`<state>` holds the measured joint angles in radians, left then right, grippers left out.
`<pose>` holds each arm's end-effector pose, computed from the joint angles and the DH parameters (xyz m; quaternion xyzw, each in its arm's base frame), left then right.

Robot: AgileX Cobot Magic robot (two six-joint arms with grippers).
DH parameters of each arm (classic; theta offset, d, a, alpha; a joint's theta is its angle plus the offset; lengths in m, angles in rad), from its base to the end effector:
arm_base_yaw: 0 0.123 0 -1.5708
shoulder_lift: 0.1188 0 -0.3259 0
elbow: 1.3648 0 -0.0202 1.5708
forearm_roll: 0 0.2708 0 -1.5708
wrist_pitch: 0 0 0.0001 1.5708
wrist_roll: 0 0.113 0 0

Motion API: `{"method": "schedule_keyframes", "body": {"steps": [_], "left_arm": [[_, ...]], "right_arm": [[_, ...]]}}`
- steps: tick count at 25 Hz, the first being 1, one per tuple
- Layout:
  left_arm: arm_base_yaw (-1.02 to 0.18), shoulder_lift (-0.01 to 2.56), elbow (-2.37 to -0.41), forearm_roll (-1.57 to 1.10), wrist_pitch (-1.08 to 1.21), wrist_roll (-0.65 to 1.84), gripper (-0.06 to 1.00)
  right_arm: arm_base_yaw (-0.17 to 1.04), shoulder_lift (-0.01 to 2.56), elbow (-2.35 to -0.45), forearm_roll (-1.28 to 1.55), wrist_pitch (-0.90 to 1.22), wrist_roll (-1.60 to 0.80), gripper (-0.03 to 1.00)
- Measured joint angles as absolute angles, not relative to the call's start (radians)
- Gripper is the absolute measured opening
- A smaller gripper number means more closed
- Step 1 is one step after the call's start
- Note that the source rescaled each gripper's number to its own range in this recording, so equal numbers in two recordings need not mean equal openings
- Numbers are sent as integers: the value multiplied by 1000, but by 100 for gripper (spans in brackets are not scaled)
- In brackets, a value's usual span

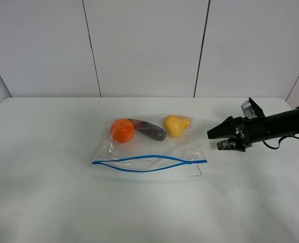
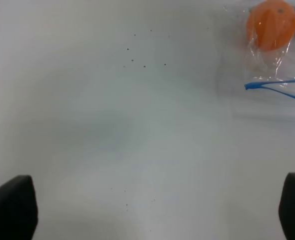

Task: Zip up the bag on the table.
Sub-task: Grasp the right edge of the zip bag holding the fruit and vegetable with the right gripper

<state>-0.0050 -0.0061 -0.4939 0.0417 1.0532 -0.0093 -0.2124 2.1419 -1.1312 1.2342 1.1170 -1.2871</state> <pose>-0.0087 0.0041 0.2757 -0.0026 0.8511 0.0171 0.5248 0.4013 0.0116 0.1108 -0.0901 0.8696 0.4563 0.1656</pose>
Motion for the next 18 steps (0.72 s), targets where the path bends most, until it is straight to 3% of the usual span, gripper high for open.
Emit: {"method": "schedule_keyframes", "body": {"steps": [6,18], "left_arm": [[-5,-6,-494,42,1053,-9,100],[-5,-7,-494,42,1055,-9,100]], "right_arm": [[-130,2145,-1131,1265,1102,-1280,100],[-83,2256,-1132,1368,1164,-1266,100]]}}
